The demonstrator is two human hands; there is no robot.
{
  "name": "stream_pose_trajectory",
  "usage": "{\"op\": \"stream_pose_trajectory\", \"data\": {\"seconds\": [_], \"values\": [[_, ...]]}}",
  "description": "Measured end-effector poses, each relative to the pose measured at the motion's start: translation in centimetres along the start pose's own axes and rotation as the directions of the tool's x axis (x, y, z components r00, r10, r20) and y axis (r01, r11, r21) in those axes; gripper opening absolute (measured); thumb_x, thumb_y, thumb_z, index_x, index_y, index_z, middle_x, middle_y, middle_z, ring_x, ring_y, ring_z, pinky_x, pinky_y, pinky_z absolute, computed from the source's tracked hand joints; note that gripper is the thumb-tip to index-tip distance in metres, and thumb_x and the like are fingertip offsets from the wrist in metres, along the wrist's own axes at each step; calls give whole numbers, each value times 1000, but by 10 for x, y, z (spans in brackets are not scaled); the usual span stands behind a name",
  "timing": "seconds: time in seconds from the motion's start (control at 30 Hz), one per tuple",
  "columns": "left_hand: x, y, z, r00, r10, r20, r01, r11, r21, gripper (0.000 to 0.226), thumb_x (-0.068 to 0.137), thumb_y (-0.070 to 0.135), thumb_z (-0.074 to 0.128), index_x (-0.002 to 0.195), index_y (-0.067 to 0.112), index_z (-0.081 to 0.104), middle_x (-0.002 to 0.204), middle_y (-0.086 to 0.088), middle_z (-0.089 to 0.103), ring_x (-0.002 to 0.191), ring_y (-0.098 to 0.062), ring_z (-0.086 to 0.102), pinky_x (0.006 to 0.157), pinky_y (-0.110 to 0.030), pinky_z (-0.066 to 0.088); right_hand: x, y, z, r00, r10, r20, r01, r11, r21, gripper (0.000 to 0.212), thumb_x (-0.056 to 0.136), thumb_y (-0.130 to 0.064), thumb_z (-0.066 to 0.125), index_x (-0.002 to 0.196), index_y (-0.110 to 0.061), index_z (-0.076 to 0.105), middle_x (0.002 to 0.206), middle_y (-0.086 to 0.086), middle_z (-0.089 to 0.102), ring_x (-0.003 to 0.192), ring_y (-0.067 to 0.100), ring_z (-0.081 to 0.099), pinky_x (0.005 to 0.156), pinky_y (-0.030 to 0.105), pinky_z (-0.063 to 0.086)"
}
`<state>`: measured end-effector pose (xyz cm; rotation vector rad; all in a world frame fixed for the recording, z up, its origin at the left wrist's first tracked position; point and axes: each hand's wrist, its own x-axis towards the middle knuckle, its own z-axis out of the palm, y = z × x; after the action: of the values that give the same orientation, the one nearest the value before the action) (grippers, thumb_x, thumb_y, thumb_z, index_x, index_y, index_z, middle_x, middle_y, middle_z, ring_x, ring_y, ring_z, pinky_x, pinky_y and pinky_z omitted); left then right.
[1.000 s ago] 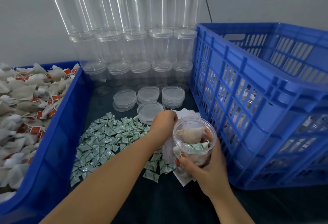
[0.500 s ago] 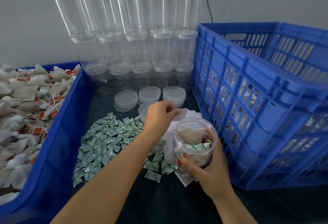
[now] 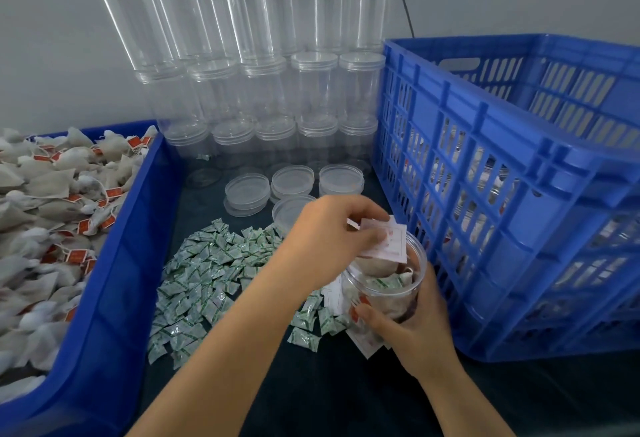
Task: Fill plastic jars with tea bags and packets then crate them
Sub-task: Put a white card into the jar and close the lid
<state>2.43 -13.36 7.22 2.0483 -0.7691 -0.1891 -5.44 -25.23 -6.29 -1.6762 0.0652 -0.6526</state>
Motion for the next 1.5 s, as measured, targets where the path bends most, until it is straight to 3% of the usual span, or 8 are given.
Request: {"op": "stream_pose_trajectory", "data": {"seconds": [0.23, 0.5, 0.7, 0.9, 1.07, 1.2, 1.37, 1.5], "values": [[-3, 7, 12, 996, 69, 53, -78, 975, 206, 7, 87, 15, 66, 88, 20, 70, 69, 17, 58, 65, 8, 55, 60, -3, 41, 0, 3, 0, 999, 30, 11, -30, 999, 15, 90, 56, -50, 89, 134, -50, 44, 127, -22, 61, 122, 2, 58, 95, 20, 52], [0, 13, 21, 985, 45, 166, -122, 864, 488, 17, 92, 19, 55, 103, 14, 68, 104, -3, 63, 97, -21, 59, 85, -33, 48, -1, -1, 0, 999, 39, -13, -39, 999, -2, 83, 55, -51, 87, 124, -66, 44, 125, -30, 58, 119, -5, 56, 88, 8, 47], [1, 13, 26, 970, 179, 166, -244, 746, 620, 27, 98, 24, 47, 105, 12, 70, 104, -4, 57, 94, -21, 56, 76, -28, 43, -2, -4, 0, 998, 58, 6, -58, 998, 30, 87, 55, -45, 87, 131, -41, 45, 118, -32, 61, 112, -7, 60, 82, 7, 49], [-18, -12, 14, 919, 285, -273, -272, 959, 83, 66, 71, 70, 58, 125, 32, 53, 115, 25, 53, 106, 5, 50, 88, -9, 41, -2, -4, -2, 998, 64, 28, -63, 998, -6, 89, 59, -46, 87, 137, -38, 45, 125, -13, 62, 118, 11, 62, 92, 31, 56], [-38, -69, 23, 988, 74, 134, -52, 985, -164, 125, 51, 46, 90, 147, 38, 10, 146, 25, 28, 132, 10, 30, 109, -19, 32, -3, -3, -3, 997, 79, 11, -77, 991, -109, 107, 55, -55, 81, 147, -26, 36, 139, -7, 47, 132, 7, 48, 107, 31, 45], [-37, -76, 43, 948, 200, 245, -84, 905, -416, 109, 65, 1, 83, 129, 65, 23, 126, 34, 49, 115, 7, 53, 83, -14, 50, 3, -10, -8, 990, 135, 46, -126, 978, -163, 114, 54, -52, 88, 150, -34, 29, 144, -8, 40, 136, 5, 42, 113, 39, 41], [-26, -64, 55, 982, 188, 3, -166, 877, -452, 92, 66, -3, 76, 107, 72, 41, 119, 20, 62, 108, -5, 62, 80, -18, 51, 18, -37, -22, 959, 252, 130, -238, 965, -114, 111, 55, -47, 83, 132, -70, 6, 141, -22, 41, 124, -12, 49, 102, 20, 47], [-27, -50, 44, 968, 227, -105, -250, 867, -430, 94, 65, -4, 79, 111, 69, 40, 115, 24, 63, 102, 1, 63, 75, -10, 50, 35, -74, -27, 931, 262, 255, -197, 947, -253, 110, 66, -53, 86, 143, -61, 7, 151, -28, 25, 130, -22, 31, 114, 28, 36]]}}
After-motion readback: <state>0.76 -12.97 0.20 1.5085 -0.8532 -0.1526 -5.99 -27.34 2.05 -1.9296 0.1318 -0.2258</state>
